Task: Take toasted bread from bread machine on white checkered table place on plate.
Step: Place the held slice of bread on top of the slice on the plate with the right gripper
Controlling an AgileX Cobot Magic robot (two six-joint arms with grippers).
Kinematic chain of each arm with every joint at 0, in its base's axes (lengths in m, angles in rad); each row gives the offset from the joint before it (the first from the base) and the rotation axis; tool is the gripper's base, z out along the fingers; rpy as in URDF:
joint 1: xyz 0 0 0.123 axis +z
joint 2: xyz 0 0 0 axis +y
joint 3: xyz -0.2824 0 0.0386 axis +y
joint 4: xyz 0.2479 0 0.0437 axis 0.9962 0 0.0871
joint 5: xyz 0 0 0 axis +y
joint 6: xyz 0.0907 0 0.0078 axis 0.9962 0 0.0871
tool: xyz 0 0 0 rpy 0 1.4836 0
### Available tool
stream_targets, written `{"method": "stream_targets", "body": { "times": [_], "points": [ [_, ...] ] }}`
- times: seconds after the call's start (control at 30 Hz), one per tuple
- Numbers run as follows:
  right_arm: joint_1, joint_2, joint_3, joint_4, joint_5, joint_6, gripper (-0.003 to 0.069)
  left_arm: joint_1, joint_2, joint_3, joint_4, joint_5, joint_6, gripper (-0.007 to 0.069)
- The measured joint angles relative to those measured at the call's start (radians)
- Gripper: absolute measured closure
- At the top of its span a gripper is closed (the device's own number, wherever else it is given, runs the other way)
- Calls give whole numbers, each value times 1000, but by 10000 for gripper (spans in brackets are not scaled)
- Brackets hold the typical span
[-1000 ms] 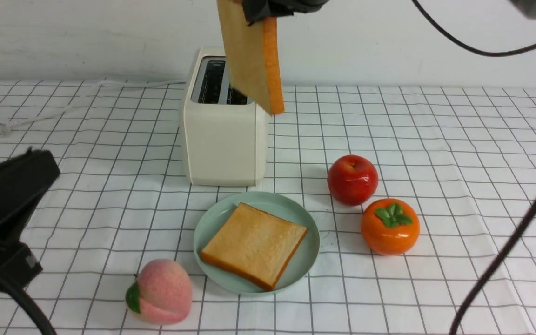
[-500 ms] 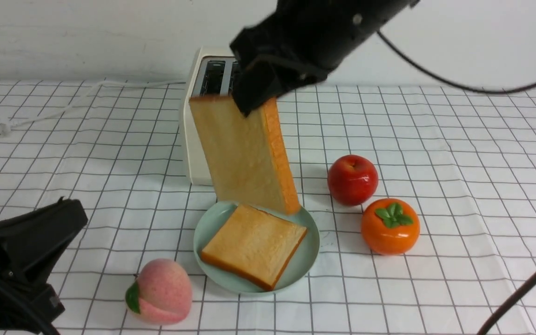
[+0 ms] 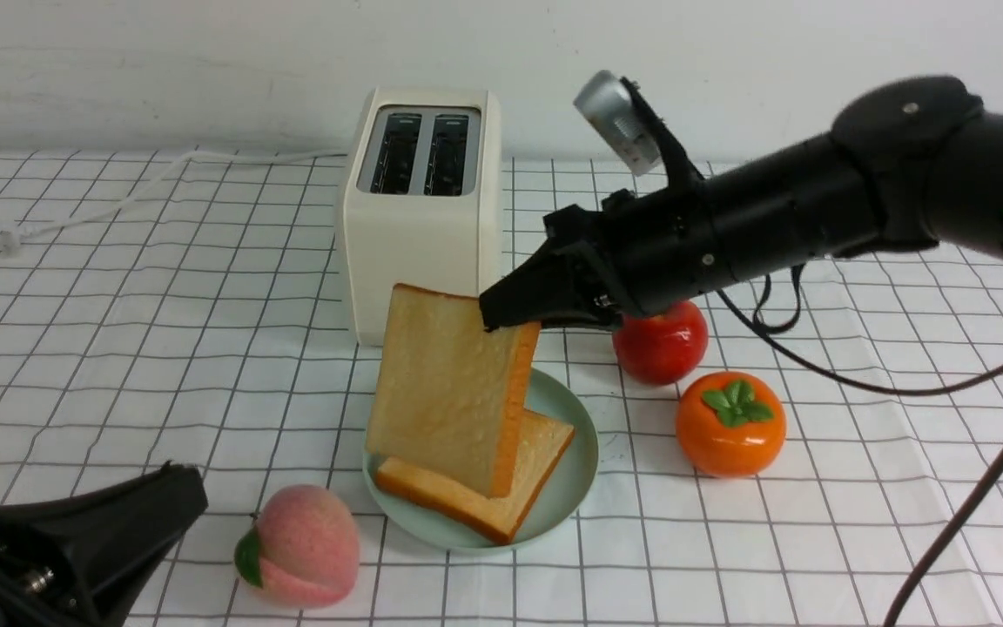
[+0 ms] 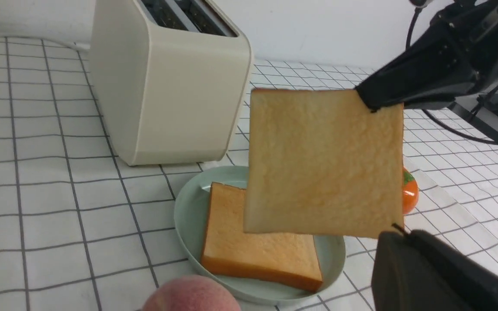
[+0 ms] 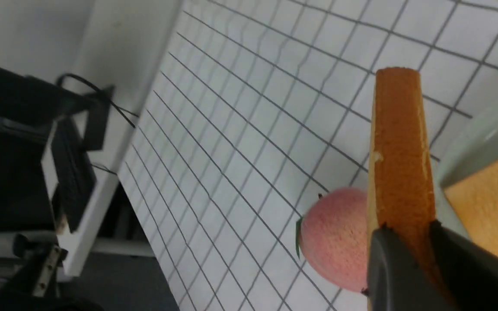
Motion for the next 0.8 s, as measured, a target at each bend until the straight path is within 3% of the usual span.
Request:
{"method": "stream_targets", "body": {
  "times": [0.27, 0.8],
  "points": [
    [0, 1, 95, 77, -119, -151, 564, 0, 0, 17, 0, 1, 0, 638],
    [0, 105, 95, 147, -112, -159, 560, 0, 0, 17, 0, 1, 1, 638]
  ]
}}
